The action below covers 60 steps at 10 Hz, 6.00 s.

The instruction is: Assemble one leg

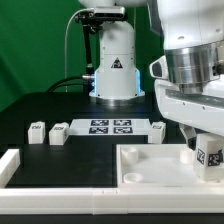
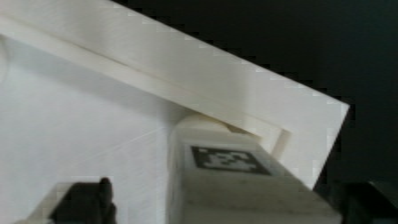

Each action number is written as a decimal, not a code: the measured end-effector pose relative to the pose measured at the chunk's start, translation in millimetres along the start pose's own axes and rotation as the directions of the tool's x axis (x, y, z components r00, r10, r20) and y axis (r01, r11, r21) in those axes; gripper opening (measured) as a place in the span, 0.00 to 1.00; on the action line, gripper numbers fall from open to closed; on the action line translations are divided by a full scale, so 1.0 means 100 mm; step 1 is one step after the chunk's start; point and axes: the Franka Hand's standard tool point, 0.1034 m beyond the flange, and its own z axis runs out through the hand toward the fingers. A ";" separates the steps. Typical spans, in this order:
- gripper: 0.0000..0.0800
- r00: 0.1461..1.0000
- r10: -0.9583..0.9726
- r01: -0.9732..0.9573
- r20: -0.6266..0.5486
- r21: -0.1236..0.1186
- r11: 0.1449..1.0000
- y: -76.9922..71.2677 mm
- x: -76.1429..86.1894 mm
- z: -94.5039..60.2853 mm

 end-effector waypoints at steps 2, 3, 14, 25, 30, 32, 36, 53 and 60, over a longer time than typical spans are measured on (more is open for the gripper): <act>0.81 0.973 -0.230 0.230 -0.004 -0.004 0.973 0.00 0.00 0.00; 0.81 0.928 -0.373 0.373 -0.009 -0.012 0.928 0.00 -0.01 0.00; 0.49 0.317 -0.949 0.945 -0.010 -0.086 0.316 -0.03 0.05 0.00; 0.36 0.959 -0.277 0.276 -0.068 -0.013 0.961 -0.01 0.10 0.00; 0.36 0.922 0.387 -0.387 -0.013 0.033 0.922 -0.01 0.03 0.03; 0.36 0.904 0.426 -0.426 -0.010 0.034 0.904 -0.01 0.02 0.03; 0.77 0.996 0.085 -0.084 -0.029 0.018 0.996 -0.02 0.02 0.03; 0.36 0.469 -0.881 0.878 -0.054 -0.079 0.472 -0.02 0.05 0.05; 0.36 0.963 -0.254 0.258 -0.090 0.031 0.966 0.00 0.07 0.04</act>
Offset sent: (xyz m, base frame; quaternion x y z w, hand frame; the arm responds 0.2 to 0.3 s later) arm 0.0037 0.0028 0.0031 -0.0380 0.0278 -0.3634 0.9304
